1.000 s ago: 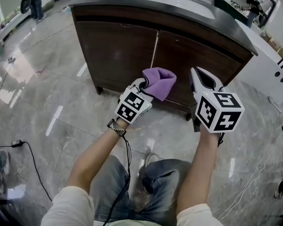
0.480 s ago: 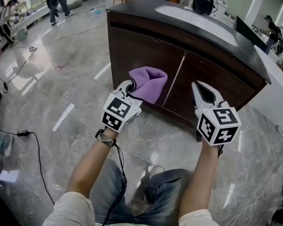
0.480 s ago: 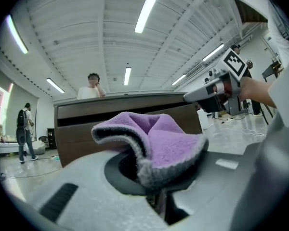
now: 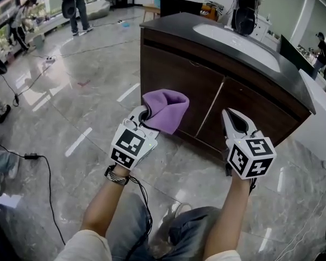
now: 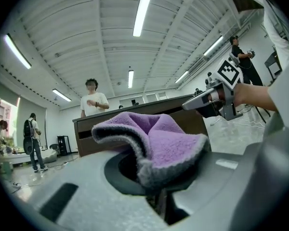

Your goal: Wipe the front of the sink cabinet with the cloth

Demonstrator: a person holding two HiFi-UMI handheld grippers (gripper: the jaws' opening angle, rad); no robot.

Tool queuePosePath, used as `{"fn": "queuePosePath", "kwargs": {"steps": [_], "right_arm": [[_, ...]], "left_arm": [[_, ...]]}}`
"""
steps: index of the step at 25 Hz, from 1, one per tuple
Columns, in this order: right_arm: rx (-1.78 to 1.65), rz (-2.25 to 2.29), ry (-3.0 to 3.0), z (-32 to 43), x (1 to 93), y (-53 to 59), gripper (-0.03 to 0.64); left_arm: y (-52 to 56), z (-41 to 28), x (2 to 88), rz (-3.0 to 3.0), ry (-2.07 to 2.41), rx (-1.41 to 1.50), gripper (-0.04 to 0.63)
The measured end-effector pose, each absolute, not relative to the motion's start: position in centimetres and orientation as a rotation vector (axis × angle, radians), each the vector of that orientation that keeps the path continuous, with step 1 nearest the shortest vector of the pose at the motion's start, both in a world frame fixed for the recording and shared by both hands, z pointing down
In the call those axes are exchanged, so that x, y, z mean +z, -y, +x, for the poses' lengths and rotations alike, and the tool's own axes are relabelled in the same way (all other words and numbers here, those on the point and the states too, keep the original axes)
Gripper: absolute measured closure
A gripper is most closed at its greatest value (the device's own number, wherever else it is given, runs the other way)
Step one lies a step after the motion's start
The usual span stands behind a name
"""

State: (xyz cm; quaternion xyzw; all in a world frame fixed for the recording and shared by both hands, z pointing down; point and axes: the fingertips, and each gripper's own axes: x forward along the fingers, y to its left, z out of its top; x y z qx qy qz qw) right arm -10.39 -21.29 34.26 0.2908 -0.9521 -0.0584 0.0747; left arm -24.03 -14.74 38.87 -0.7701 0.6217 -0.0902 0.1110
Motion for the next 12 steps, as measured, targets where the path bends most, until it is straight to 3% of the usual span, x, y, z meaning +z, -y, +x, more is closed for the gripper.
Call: {"fn": "queuePosePath", "kwargs": {"steps": [12], "right_arm": [[-0.145,0.871,2.901,-10.1,33.1,21.0,0.609]], "left_arm": [[15.4,-23.2,36.8,-2.269,-1.777,-0.211,0.548]]}}
